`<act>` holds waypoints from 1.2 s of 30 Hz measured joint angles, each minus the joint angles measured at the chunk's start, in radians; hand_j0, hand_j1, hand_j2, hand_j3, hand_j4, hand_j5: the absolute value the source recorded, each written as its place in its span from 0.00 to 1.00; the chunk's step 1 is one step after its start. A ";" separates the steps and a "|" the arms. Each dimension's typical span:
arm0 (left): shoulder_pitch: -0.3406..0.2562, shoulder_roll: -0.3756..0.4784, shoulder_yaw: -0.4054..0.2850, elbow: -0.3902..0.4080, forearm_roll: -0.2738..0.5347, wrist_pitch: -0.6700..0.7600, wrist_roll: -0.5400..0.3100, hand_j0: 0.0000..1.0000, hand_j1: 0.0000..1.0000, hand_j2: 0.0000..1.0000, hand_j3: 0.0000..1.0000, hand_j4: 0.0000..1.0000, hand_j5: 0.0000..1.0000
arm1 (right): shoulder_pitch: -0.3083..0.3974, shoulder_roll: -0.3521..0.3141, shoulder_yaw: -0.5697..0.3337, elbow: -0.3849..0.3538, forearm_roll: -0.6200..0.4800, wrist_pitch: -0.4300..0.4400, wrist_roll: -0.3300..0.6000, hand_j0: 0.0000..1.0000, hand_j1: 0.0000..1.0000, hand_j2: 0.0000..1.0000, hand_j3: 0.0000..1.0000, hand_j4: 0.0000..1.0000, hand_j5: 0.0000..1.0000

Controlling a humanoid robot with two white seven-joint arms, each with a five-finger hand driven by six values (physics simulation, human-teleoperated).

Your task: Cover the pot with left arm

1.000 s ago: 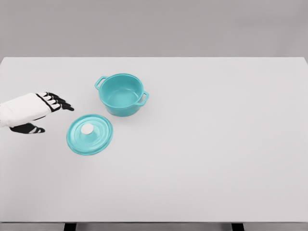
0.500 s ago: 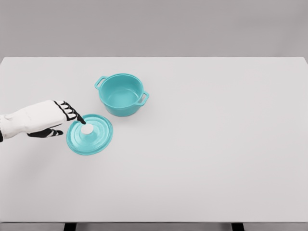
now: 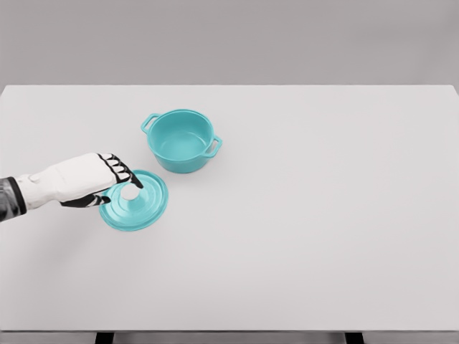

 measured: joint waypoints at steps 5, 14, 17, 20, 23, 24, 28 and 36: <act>0.000 -0.027 0.000 0.002 -0.022 0.000 0.000 0.74 0.74 0.74 0.74 0.74 0.74 | 0.000 0.000 0.000 0.000 0.000 0.000 0.000 1.00 1.00 1.00 1.00 1.00 1.00; 0.000 -0.065 -0.019 0.022 -0.067 0.000 0.000 0.74 0.74 0.74 0.74 0.74 0.74 | 0.000 0.000 0.000 0.000 0.000 0.000 0.000 1.00 1.00 1.00 1.00 1.00 1.00; 0.000 -0.077 -0.027 0.033 -0.081 0.000 0.000 0.74 0.74 0.74 0.74 0.74 0.74 | 0.000 0.000 0.000 0.000 0.000 0.000 0.000 1.00 1.00 1.00 1.00 1.00 1.00; -0.015 -0.087 -0.034 0.045 -0.093 0.000 0.000 0.74 0.74 0.74 0.74 0.74 0.74 | 0.000 0.000 0.000 0.000 0.000 0.000 0.000 1.00 1.00 1.00 1.00 1.00 1.00; -0.021 -0.093 -0.036 0.056 -0.098 0.000 0.000 0.74 0.74 0.74 0.74 0.74 0.74 | 0.000 0.000 0.000 0.000 0.000 0.000 0.000 1.00 1.00 1.00 1.00 1.00 1.00; -0.021 -0.094 -0.036 0.058 -0.099 0.000 0.000 0.74 0.74 0.74 0.74 0.74 0.74 | 0.000 0.000 0.000 0.000 0.000 0.000 0.000 1.00 1.00 1.00 1.00 1.00 1.00; -0.025 -0.096 -0.037 0.072 -0.100 0.000 0.001 0.74 0.74 0.74 0.74 0.74 0.74 | 0.000 0.000 0.000 0.000 0.000 0.000 0.000 1.00 1.00 1.00 1.00 1.00 1.00; -0.038 -0.097 -0.037 0.097 -0.102 0.000 0.001 0.69 0.69 0.69 0.69 0.69 0.69 | 0.000 0.000 0.000 0.000 0.000 0.000 0.000 1.00 1.00 1.00 1.00 1.00 1.00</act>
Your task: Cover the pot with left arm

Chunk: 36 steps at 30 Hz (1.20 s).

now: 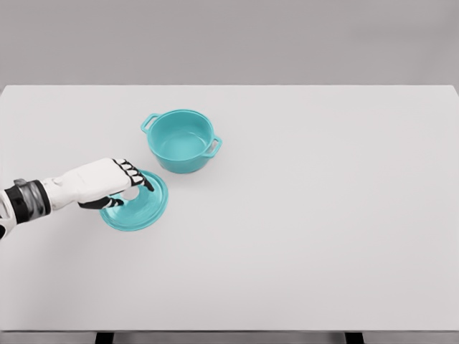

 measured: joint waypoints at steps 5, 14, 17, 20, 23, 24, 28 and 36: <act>0.000 0.000 0.000 0.006 0.001 0.000 0.000 0.66 0.66 0.66 0.66 0.66 0.66 | 0.000 0.000 0.000 0.000 0.000 0.000 0.000 1.00 1.00 1.00 1.00 1.00 1.00; 0.002 0.001 -0.007 0.007 0.000 0.000 0.000 0.58 0.58 0.58 0.58 0.58 0.58 | 0.000 0.000 0.000 0.000 0.000 0.000 0.000 1.00 1.00 1.00 1.00 1.00 1.00; 0.002 0.001 -0.008 0.007 0.000 0.000 0.000 0.52 0.52 0.52 0.52 0.52 0.52 | 0.000 0.000 0.000 0.000 0.000 0.000 0.000 1.00 1.00 1.00 1.00 1.00 1.00; 0.002 0.002 -0.008 0.007 0.001 0.000 0.001 0.49 0.49 0.49 0.49 0.49 0.49 | 0.000 0.000 0.000 0.000 0.000 0.000 0.000 1.00 1.00 1.00 1.00 1.00 1.00; 0.002 0.003 -0.007 0.007 0.001 0.000 0.002 0.48 0.48 0.48 0.48 0.48 0.48 | 0.000 0.000 0.000 0.000 0.000 0.000 0.000 1.00 1.00 1.00 1.00 1.00 1.00; 0.002 0.003 -0.007 0.007 0.001 0.000 0.002 0.48 0.48 0.48 0.48 0.48 0.48 | 0.000 0.000 0.000 0.000 0.000 0.000 0.000 1.00 1.00 1.00 1.00 1.00 1.00; 0.000 0.006 -0.004 0.006 0.006 0.000 0.003 0.49 0.49 0.49 0.49 0.49 0.49 | 0.000 0.000 0.000 0.000 0.000 0.000 0.000 1.00 1.00 1.00 1.00 1.00 1.00; -0.015 0.034 0.005 -0.001 0.041 0.000 0.020 0.50 0.50 0.50 0.50 0.50 0.50 | 0.000 0.000 0.000 0.000 0.000 0.000 0.000 1.00 1.00 1.00 1.00 1.00 1.00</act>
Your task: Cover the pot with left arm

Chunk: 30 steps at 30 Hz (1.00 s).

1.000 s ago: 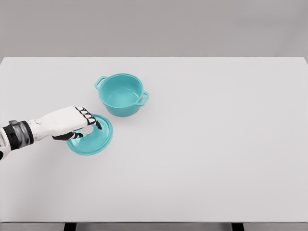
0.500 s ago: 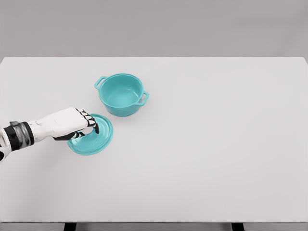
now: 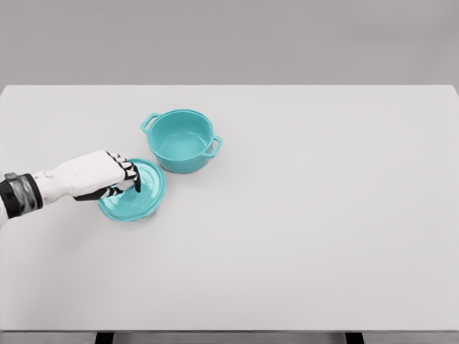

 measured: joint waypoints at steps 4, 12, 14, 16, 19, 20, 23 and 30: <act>-0.002 0.029 0.001 0.000 0.016 0.000 0.012 0.50 0.50 0.50 0.50 0.50 0.50 | 0.000 0.000 0.000 0.000 0.000 0.000 0.000 1.00 1.00 1.00 1.00 1.00 1.00; -0.043 0.069 0.001 0.005 0.032 0.000 0.026 0.50 0.50 0.50 0.50 0.50 0.50 | 0.000 0.000 0.000 0.000 0.000 0.000 0.000 1.00 1.00 1.00 1.00 1.00 1.00; -0.060 0.075 0.000 0.007 0.035 0.000 0.027 0.50 0.50 0.50 0.50 0.50 0.50 | 0.000 0.000 0.000 0.000 0.000 0.000 0.000 1.00 1.00 1.00 1.00 1.00 1.00; -0.072 0.078 -0.001 0.008 0.036 0.000 0.027 0.50 0.50 0.50 0.50 0.50 0.50 | 0.000 0.000 0.000 0.000 0.000 0.000 0.000 1.00 1.00 1.00 1.00 1.00 1.00; -0.087 0.080 -0.003 0.008 0.037 0.000 0.027 0.50 0.50 0.50 0.50 0.50 0.50 | 0.000 0.000 0.000 0.000 0.000 0.000 0.000 1.00 1.00 1.00 1.00 1.00 1.00; -0.094 0.080 -0.004 0.008 0.037 0.000 0.027 0.50 0.50 0.50 0.50 0.50 0.50 | 0.000 0.000 0.000 0.000 0.000 0.000 0.000 1.00 1.00 1.00 1.00 1.00 1.00; -0.109 0.079 -0.006 0.009 0.037 0.000 0.027 0.50 0.50 0.50 0.50 0.50 0.50 | 0.000 0.000 0.000 0.000 0.000 0.000 0.000 1.00 1.00 1.00 1.00 1.00 1.00; -0.144 0.068 -0.011 0.021 0.033 0.000 0.027 0.50 0.50 0.50 0.50 0.50 0.50 | 0.000 0.000 0.000 0.000 0.000 0.000 0.000 1.00 1.00 1.00 1.00 1.00 1.00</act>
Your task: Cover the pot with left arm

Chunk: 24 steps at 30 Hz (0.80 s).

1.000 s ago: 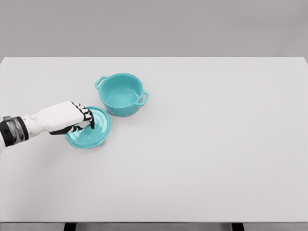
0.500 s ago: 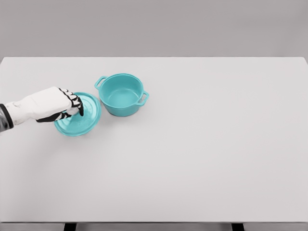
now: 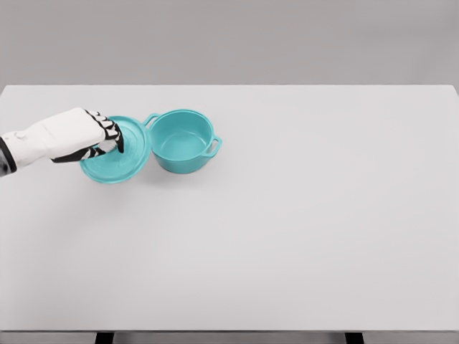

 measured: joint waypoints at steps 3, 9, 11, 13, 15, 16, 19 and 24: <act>-0.012 -0.015 -0.001 0.001 -0.003 0.000 0.000 0.50 0.50 0.50 0.50 0.50 0.50 | 0.000 0.000 0.000 0.000 0.000 0.000 0.000 1.00 1.00 1.00 1.00 1.00 1.00; -0.087 -0.049 -0.040 0.012 -0.011 0.000 -0.001 0.50 0.50 0.50 0.50 0.50 0.50 | 0.000 0.000 0.000 0.000 0.000 0.000 0.000 1.00 1.00 1.00 1.00 1.00 1.00; -0.092 -0.061 -0.053 0.019 -0.013 0.000 -0.002 0.50 0.50 0.50 0.50 0.50 0.50 | 0.000 0.000 0.000 0.000 0.000 0.000 0.000 1.00 1.00 1.00 1.00 1.00 1.00; -0.104 -0.074 -0.063 0.026 -0.015 0.000 -0.001 0.50 0.50 0.50 0.50 0.50 0.50 | 0.000 0.000 0.000 0.000 0.000 0.000 0.000 1.00 1.00 1.00 1.00 1.00 1.00; -0.110 -0.085 -0.078 0.034 -0.017 0.000 -0.002 0.50 0.50 0.50 0.50 0.50 0.50 | 0.000 0.000 0.000 0.000 0.000 0.000 0.000 1.00 1.00 1.00 1.00 1.00 1.00; -0.115 -0.091 -0.084 0.038 -0.018 0.000 -0.002 0.50 0.50 0.50 0.50 0.50 0.50 | 0.000 0.000 0.000 0.000 0.000 0.000 0.000 1.00 1.00 1.00 1.00 1.00 1.00; -0.123 -0.114 -0.096 0.047 -0.027 0.000 -0.002 0.50 0.50 0.50 0.50 0.50 0.50 | 0.000 0.000 0.000 0.000 0.000 0.000 0.000 1.00 1.00 1.00 1.00 1.00 1.00; -0.156 -0.150 -0.113 0.075 -0.038 0.000 -0.002 0.50 0.50 0.50 0.50 0.50 0.50 | 0.000 0.000 0.000 0.000 0.000 0.000 0.000 1.00 1.00 1.00 1.00 1.00 1.00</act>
